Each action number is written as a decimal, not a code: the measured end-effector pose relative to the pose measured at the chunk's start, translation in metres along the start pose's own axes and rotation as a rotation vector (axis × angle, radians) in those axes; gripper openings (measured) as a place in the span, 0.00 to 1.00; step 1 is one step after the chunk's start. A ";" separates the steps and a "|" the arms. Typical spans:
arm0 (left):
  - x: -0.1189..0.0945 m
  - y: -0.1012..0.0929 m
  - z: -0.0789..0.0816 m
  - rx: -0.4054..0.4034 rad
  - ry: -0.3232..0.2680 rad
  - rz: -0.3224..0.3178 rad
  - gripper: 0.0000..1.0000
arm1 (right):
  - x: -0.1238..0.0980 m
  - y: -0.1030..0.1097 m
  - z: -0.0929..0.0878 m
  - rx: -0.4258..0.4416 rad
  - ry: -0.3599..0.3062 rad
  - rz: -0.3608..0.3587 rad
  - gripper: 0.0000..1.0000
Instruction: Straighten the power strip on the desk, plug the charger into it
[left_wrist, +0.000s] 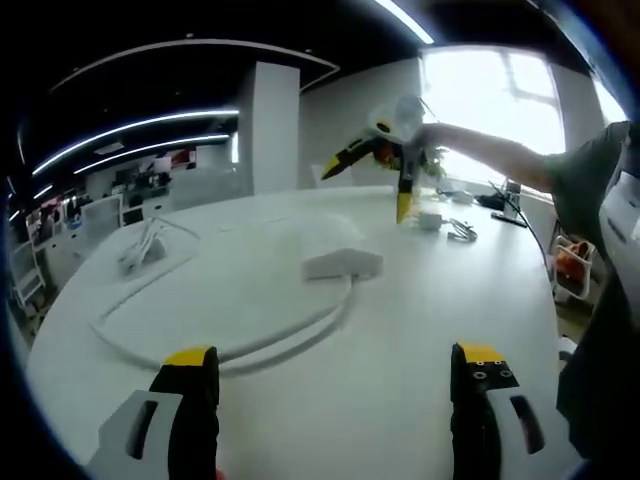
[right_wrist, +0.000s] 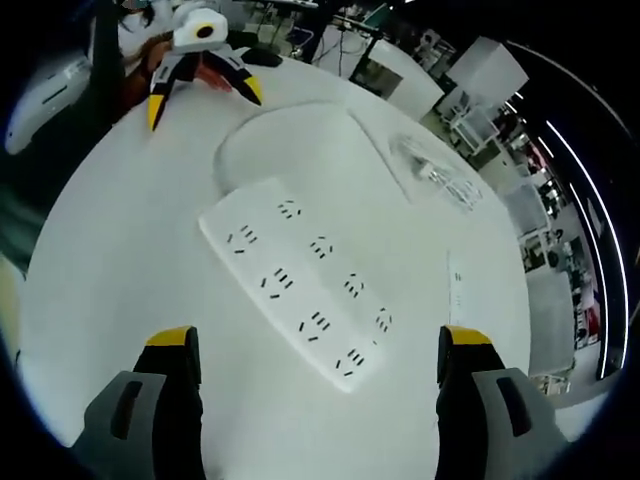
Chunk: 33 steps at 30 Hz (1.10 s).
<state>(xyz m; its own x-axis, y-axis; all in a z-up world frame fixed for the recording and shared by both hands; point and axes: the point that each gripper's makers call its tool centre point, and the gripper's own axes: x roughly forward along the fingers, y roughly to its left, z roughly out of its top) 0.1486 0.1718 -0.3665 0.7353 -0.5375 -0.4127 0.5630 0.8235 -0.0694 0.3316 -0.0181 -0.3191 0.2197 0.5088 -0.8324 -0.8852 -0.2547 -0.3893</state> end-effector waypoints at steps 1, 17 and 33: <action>0.000 0.000 0.000 0.001 0.001 0.000 0.99 | 0.000 -0.002 0.001 -0.017 -0.004 -0.003 0.99; -0.003 0.001 0.001 -0.001 -0.007 0.012 0.99 | 0.010 -0.004 0.005 -0.075 0.006 0.047 0.99; -0.004 0.004 0.001 0.001 -0.005 0.023 0.99 | 0.023 -0.004 0.014 -0.119 0.012 0.086 0.99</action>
<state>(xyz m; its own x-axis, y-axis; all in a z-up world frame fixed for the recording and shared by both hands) 0.1481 0.1769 -0.3637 0.7499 -0.5195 -0.4096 0.5464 0.8354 -0.0592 0.3344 0.0059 -0.3312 0.1506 0.4712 -0.8691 -0.8465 -0.3926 -0.3596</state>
